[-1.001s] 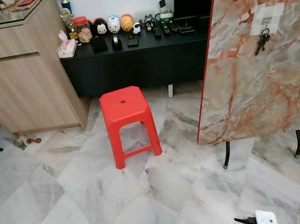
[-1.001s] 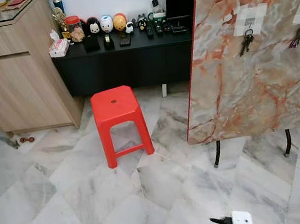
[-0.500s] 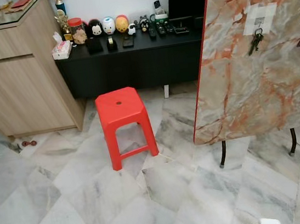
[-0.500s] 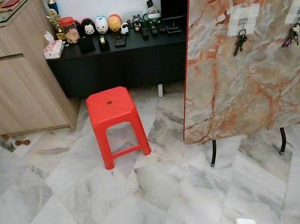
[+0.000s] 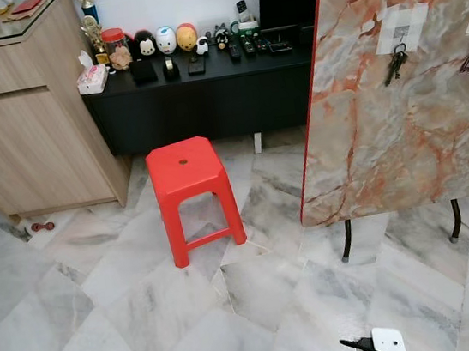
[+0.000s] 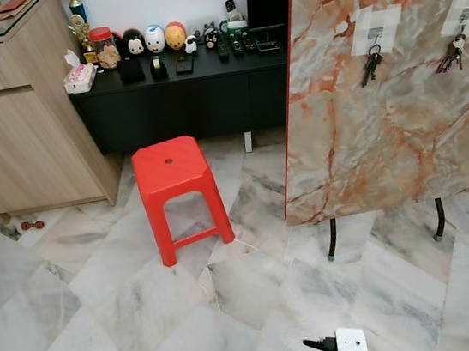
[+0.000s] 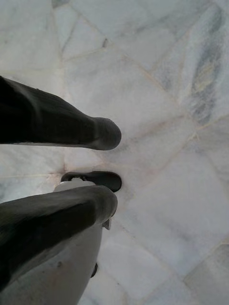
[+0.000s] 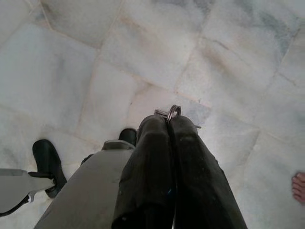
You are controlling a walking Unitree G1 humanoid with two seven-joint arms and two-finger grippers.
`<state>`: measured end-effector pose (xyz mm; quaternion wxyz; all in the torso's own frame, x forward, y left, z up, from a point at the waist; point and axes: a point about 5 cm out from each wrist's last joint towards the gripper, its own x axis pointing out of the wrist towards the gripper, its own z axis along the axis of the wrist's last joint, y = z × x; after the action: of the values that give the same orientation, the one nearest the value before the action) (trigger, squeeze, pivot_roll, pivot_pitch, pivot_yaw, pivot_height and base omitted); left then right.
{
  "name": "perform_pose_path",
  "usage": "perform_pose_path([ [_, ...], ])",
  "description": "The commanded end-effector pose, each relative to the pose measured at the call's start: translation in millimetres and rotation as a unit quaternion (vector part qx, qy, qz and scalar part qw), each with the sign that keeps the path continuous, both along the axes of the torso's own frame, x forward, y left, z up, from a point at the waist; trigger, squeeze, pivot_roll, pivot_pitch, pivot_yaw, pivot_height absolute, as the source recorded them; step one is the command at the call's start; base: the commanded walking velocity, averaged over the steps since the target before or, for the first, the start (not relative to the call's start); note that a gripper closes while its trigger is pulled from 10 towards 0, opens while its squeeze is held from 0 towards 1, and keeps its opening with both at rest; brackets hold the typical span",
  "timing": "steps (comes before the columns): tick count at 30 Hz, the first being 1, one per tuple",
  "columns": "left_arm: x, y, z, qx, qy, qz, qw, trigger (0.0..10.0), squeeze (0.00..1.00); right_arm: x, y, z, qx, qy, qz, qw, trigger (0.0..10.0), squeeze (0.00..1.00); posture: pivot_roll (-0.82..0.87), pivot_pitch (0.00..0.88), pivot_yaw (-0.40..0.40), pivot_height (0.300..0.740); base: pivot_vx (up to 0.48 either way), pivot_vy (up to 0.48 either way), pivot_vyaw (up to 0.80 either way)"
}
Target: Hang keys on a hook
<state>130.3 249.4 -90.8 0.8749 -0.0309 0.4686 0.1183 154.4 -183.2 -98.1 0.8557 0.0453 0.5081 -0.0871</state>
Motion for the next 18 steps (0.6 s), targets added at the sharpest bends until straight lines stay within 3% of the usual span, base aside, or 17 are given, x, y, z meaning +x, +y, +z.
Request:
perform_pose_path([
  [1,-6.5,-2.1,-3.1,-0.003,0.017,-0.007,1.0,10.0,0.0,-1.1,-10.6,0.8,-0.006,0.004,-0.007,1.0,10.0,0.0,-0.08,0.0,-0.015,0.74,0.0,0.0,0.0],
  [8,-6.6,-2.4,-3.2,-0.003,0.018,-0.013,1.0,10.0,0.0,-14.3,-30.9,-0.5,-0.015,0.009,-0.016,1.0,10.0,0.0,-0.08,0.0,-0.003,0.74,0.0,0.0,0.0],
  [12,-6.9,-2.5,-3.3,-0.001,0.02,-0.018,1.0,10.0,0.0,-33.6,-42.8,-4.0,-0.017,0.022,-0.02,0.999,10.0,0.0,-0.09,0.0,-0.004,0.74,0.0,0.0,0.0],
  [14,-7.1,-3.7,-3.7,-0.003,0.02,-0.018,1.0,10.0,0.0,-43.2,-46.1,-5.9,-0.018,0.031,-0.02,0.999,10.0,0.0,-0.08,0.0,-0.008,0.74,0.0,0.0,0.0],
  [18,-8.3,-5.3,-4.5,-0.004,0.021,-0.019,1.0,10.0,0.0,-47.1,-46.3,-6.8,-0.019,0.035,-0.02,0.999,10.0,0.0,-0.08,0.0,-0.01,0.74,0.0,0.0,0.0],
])
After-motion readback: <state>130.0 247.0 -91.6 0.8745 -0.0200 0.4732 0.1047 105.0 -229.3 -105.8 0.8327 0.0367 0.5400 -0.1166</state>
